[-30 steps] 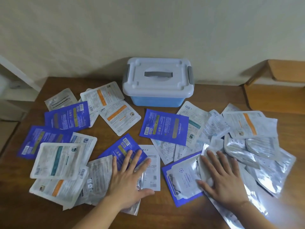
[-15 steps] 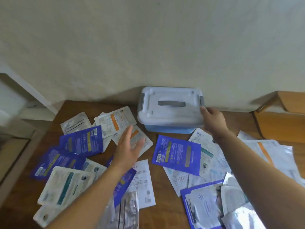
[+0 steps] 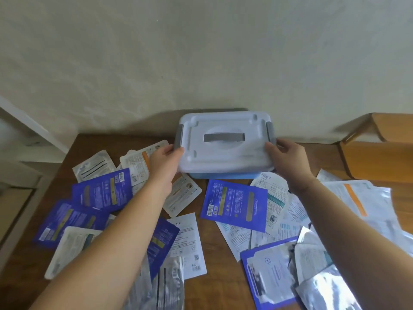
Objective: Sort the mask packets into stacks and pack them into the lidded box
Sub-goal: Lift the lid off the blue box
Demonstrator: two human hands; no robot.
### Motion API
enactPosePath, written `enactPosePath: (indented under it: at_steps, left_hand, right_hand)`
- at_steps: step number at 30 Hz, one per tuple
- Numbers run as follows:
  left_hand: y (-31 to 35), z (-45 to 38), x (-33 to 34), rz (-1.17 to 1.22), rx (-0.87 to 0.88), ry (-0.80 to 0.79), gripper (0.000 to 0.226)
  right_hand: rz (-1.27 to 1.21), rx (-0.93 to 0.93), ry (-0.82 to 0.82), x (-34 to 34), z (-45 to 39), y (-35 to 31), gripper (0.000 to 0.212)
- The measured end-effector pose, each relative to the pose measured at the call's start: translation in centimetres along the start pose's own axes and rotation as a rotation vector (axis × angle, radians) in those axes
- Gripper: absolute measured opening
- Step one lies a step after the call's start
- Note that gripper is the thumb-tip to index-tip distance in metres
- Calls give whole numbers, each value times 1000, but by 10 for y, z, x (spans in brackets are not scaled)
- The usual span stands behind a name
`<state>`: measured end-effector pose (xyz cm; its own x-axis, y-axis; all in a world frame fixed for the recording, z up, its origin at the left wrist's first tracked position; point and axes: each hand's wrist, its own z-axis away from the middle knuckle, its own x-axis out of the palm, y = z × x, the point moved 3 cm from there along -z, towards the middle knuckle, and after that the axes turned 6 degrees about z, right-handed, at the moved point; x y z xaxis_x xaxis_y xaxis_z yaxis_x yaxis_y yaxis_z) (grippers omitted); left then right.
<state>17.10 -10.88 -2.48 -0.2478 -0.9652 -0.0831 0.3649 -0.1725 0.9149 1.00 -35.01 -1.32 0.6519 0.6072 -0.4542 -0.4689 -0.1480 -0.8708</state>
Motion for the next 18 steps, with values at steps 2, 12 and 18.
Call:
enactPosePath:
  at_steps: [2, 12, 18]
  left_hand:
    - [-1, 23, -15, 18, -7, -58, 15]
    - [-68, 144, -97, -274, 56, -84, 14]
    - [-94, 169, -131, -256, -4, -88, 29]
  right_hand:
    - [0, -31, 4, -11, 32, -1, 17]
    - [-58, -16, -189, -13, 201, 69, 18]
    - [703, -525, -175, 8, 191, 124, 42]
